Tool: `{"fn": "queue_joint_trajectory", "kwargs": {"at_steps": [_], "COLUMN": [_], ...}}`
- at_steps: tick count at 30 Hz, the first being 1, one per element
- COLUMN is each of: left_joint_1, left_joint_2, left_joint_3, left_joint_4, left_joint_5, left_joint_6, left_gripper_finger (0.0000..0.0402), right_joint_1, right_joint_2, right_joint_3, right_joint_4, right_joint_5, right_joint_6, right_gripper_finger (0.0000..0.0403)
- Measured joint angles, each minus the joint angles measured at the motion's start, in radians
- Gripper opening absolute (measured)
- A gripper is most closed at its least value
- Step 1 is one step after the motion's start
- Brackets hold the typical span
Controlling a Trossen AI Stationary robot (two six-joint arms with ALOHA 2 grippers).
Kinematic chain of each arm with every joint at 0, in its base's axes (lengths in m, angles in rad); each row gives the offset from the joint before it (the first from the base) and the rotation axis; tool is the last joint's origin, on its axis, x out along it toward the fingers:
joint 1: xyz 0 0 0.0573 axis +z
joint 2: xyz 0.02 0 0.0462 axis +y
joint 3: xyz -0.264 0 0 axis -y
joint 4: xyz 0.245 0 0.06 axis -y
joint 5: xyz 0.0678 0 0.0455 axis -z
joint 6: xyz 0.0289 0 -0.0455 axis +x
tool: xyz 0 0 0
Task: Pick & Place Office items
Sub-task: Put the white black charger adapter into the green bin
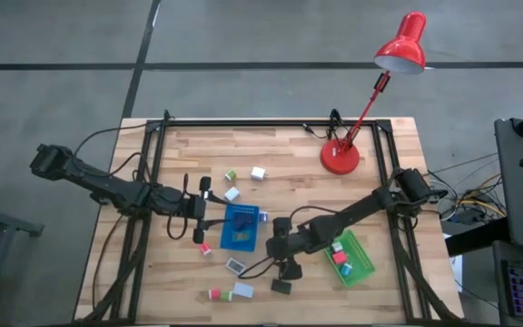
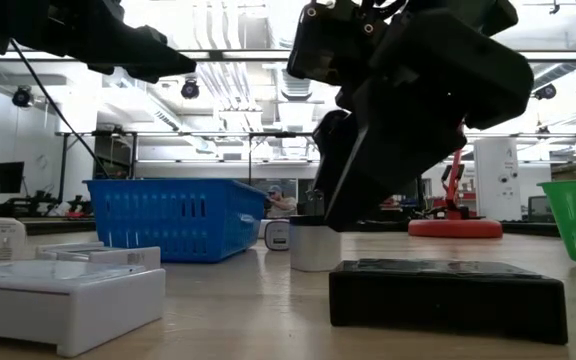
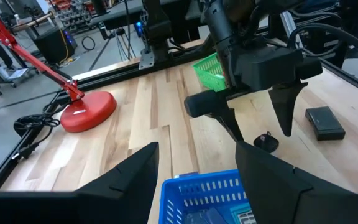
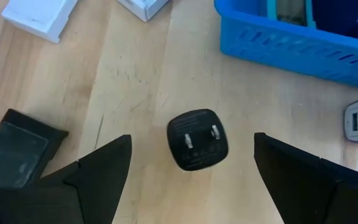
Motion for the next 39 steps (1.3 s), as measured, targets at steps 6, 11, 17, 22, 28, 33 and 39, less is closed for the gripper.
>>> {"fn": "queue_joint_trajectory", "kwargs": {"at_steps": [6, 11, 17, 22, 28, 33, 39], "left_joint_1": [0.0, 0.0, 0.0, 0.0, 0.0, 0.0, 0.0], "left_joint_2": [0.0, 0.0, 0.0, 0.0, 0.0, 0.0, 0.0], "left_joint_3": [0.0, 0.0, 0.0, 0.0, 0.0, 0.0, 0.0], "left_joint_4": [0.0, 0.0, 0.0, 0.0, 0.0, 0.0, 0.0], "left_joint_5": [0.0, 0.0, 0.001, 0.002, 0.002, 0.002, 0.002], "left_joint_6": [0.0, 0.0, 0.0, 0.0, 0.0, 0.0, 0.0], "left_gripper_finger": [0.022, 0.022, 0.022, 0.022, 0.022, 0.022, 0.022], "right_joint_1": [0.0, 0.0, 0.004, 0.007, 0.007, 0.007, 0.008], "right_joint_2": [0.0, 0.0, 0.0, 0.0, 0.0, -0.003, 0.0], "right_joint_3": [0.0, -0.001, -0.001, -0.001, -0.001, 0.0, -0.002], "right_joint_4": [0.0, 0.0, 0.0, 0.0, 0.002, 0.005, 0.001], "right_joint_5": [0.005, 0.021, 0.021, 0.021, 0.016, -0.012, -0.021], "right_joint_6": [-0.002, -0.008, -0.012, -0.016, -0.031, -0.042, -0.042], "right_gripper_finger": [0.0326, 0.0295, 0.0219, 0.0165, 0.0124, 0.0108, 0.0052]}}
